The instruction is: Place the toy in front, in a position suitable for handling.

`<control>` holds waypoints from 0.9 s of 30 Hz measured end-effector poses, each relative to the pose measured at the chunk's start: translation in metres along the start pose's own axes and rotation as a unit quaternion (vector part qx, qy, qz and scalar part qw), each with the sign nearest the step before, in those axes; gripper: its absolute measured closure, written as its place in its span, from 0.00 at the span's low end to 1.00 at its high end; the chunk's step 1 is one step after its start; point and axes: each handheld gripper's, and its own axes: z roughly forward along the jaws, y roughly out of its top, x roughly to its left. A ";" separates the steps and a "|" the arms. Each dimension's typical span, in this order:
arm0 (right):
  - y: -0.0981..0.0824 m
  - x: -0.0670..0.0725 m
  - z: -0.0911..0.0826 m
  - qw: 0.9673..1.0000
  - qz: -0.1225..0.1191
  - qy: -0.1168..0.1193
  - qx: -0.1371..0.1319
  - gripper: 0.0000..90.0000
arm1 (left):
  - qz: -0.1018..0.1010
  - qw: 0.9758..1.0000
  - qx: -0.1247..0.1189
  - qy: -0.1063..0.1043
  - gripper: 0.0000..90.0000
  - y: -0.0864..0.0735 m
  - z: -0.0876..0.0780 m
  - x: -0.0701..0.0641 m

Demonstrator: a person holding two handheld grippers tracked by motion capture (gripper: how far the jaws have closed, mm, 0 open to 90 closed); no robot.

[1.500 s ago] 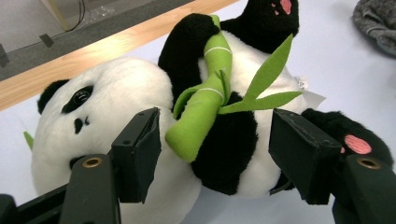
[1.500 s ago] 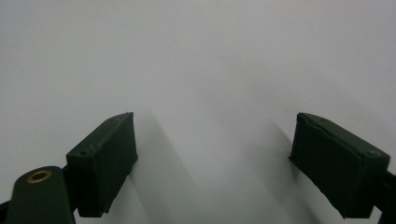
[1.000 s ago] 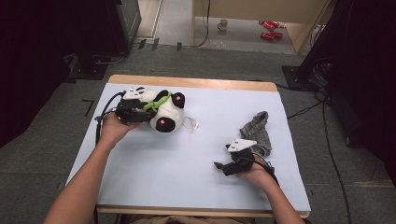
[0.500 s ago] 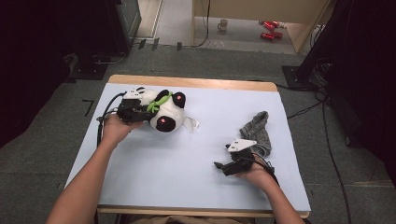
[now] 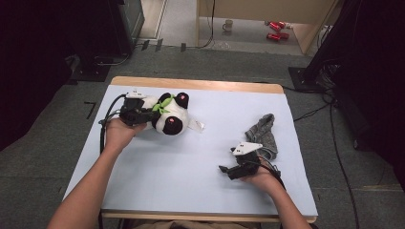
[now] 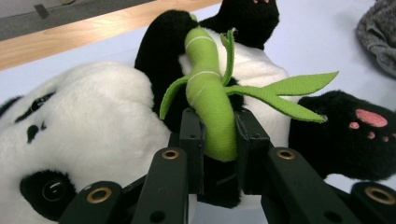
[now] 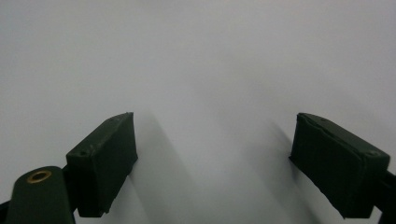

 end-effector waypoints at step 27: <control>0.000 0.000 0.000 1.000 0.000 0.000 0.000 0.15 | -0.036 0.999 -0.013 -0.004 0.85 -0.016 0.005 -0.087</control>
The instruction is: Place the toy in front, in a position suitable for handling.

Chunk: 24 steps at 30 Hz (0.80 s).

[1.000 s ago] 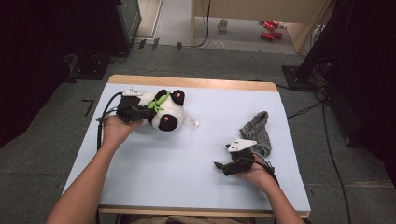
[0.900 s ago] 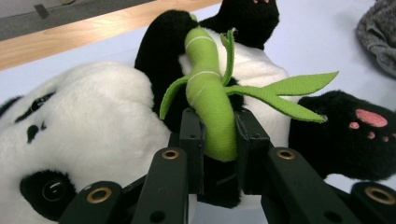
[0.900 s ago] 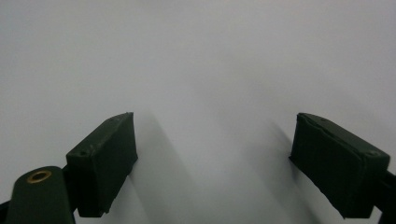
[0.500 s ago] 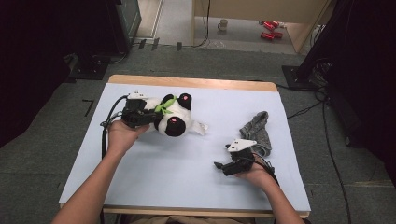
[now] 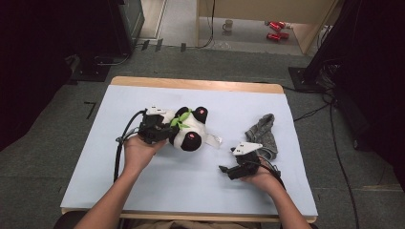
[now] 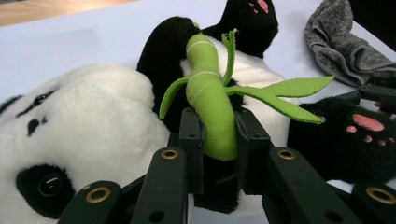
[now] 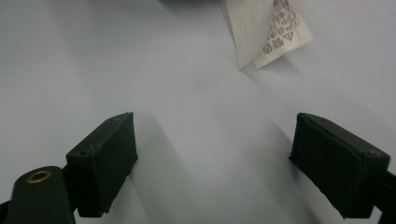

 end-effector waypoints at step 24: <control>0.000 0.000 0.000 1.000 0.000 0.000 0.000 0.15 | -0.017 0.999 -0.018 -0.021 0.83 -0.006 0.004 -0.024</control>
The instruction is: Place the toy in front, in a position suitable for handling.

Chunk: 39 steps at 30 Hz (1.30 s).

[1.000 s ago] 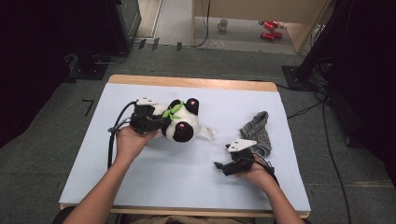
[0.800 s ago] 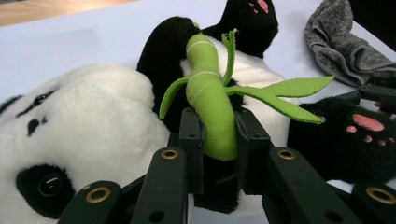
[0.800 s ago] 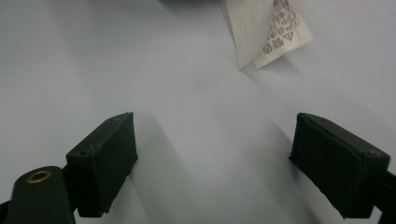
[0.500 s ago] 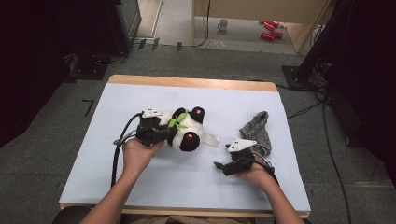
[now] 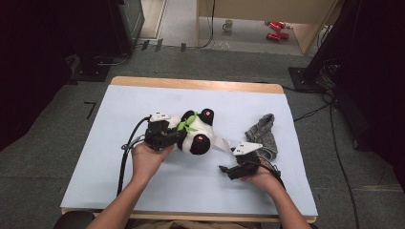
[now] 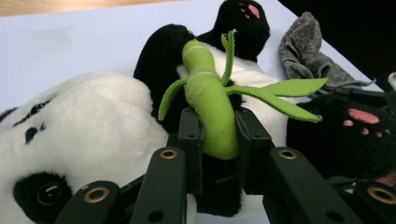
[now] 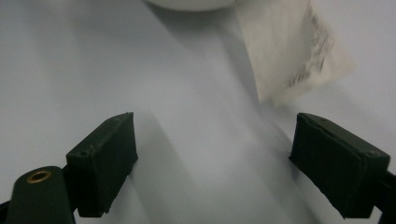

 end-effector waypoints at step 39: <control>0.000 0.000 0.000 1.000 0.000 -0.002 -0.002 0.16 | 0.088 0.995 -0.025 -0.026 0.42 0.003 -0.047 0.057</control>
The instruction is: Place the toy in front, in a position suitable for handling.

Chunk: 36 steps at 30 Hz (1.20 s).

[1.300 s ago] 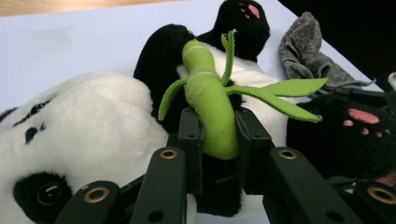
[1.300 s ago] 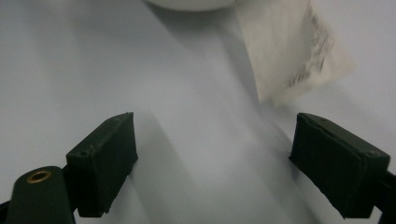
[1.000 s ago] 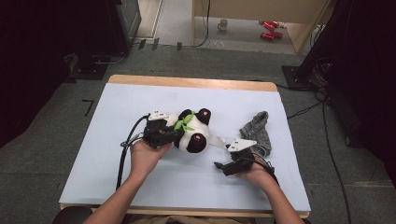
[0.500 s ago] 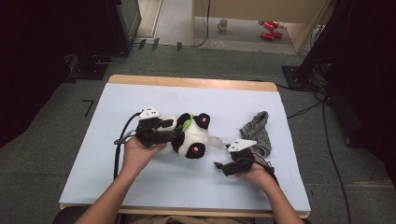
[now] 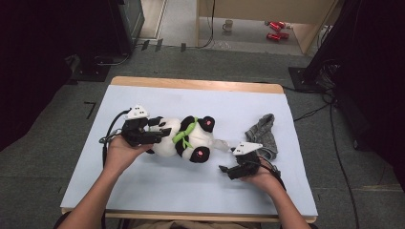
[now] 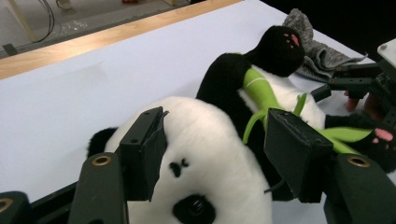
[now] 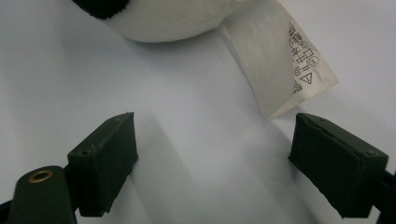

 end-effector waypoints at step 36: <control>0.011 -0.010 -0.029 0.995 0.091 -0.037 0.013 0.39 | 0.018 0.998 0.018 -0.051 0.38 -0.050 -0.008 0.055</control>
